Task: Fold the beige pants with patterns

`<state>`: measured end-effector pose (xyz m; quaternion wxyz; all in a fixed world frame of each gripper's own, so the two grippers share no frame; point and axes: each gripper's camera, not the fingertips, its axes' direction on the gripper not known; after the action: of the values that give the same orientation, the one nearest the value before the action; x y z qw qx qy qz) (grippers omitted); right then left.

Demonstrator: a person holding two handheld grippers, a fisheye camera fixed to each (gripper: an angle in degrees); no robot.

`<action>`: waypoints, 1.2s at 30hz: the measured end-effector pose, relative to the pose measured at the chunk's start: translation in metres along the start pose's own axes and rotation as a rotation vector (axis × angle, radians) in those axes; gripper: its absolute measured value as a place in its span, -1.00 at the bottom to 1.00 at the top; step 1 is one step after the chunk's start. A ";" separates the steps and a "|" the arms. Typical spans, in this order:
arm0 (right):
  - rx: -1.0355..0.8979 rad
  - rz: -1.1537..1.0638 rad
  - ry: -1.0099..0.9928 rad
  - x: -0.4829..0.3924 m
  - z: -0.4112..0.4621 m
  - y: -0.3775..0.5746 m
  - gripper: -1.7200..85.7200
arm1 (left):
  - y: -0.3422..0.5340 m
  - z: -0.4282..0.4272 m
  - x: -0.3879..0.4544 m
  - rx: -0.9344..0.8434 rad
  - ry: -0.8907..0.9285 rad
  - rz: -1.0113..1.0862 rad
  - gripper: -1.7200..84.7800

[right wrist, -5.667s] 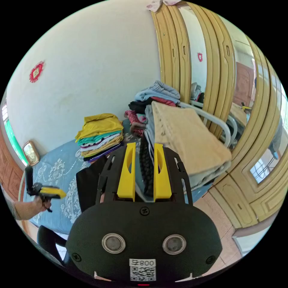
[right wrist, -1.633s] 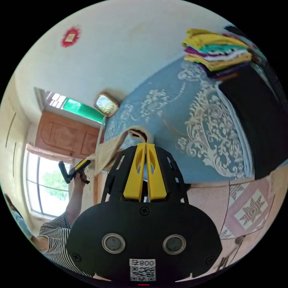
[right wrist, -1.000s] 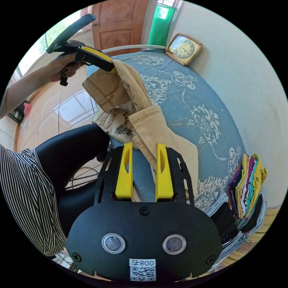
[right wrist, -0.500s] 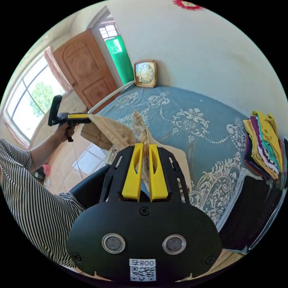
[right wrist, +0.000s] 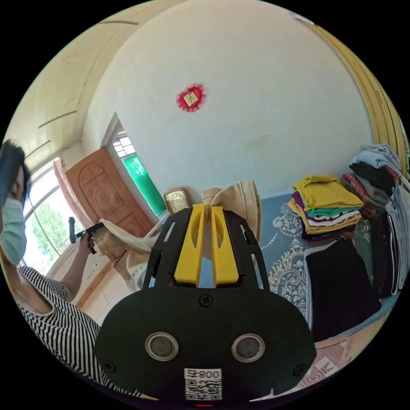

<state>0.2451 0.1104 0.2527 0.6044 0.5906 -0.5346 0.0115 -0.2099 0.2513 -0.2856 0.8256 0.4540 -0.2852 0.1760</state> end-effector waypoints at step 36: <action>-0.710 -0.166 0.258 0.203 0.288 -0.028 -0.76 | 0.006 0.302 -0.126 -0.258 0.032 -0.407 -0.89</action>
<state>0.1681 -0.2331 0.2894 0.8324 0.3796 -0.3754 -0.1489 -0.4048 -0.0059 -0.2325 0.8996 0.3900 -0.1950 -0.0247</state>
